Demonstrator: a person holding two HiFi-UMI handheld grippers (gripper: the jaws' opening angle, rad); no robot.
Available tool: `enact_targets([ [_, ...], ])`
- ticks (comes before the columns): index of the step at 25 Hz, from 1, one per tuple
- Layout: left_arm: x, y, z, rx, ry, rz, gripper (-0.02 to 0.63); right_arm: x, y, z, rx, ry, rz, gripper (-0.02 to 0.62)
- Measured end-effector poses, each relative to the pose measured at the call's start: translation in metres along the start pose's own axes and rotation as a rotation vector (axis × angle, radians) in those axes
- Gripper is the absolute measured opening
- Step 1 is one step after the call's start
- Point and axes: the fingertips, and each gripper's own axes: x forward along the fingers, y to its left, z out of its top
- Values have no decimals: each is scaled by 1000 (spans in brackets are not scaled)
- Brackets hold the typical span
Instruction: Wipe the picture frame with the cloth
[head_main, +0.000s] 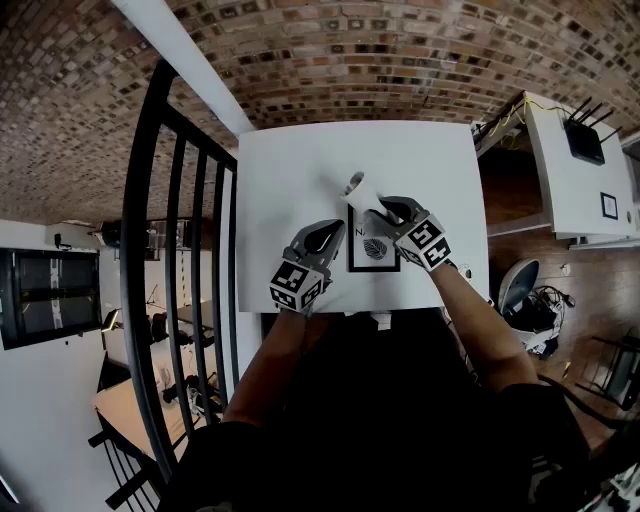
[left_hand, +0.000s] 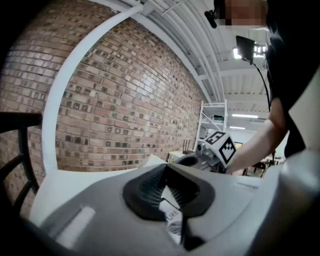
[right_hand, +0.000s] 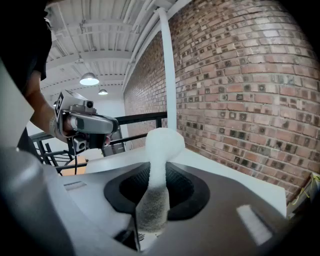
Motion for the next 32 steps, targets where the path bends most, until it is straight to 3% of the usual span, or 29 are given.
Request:
enact_targets([
  [5, 1, 7, -18, -21, 45, 6, 2, 28, -6, -22, -27, 103, 29, 91],
  [11, -1, 7, -29, -35, 66, 15, 2, 57, -16, -49, -193, 309, 87, 87],
  [17, -5, 8, -34, -47, 72, 27, 2, 72, -18, -61, -453, 466, 143, 86],
  [25, -2, 11, -41, -61, 78, 42, 2, 90, -17, -83, -595, 566, 197, 83],
  [32, 1, 15, -46, -66, 92, 41, 2, 95, -1, -99, -629, 609, 247, 81],
])
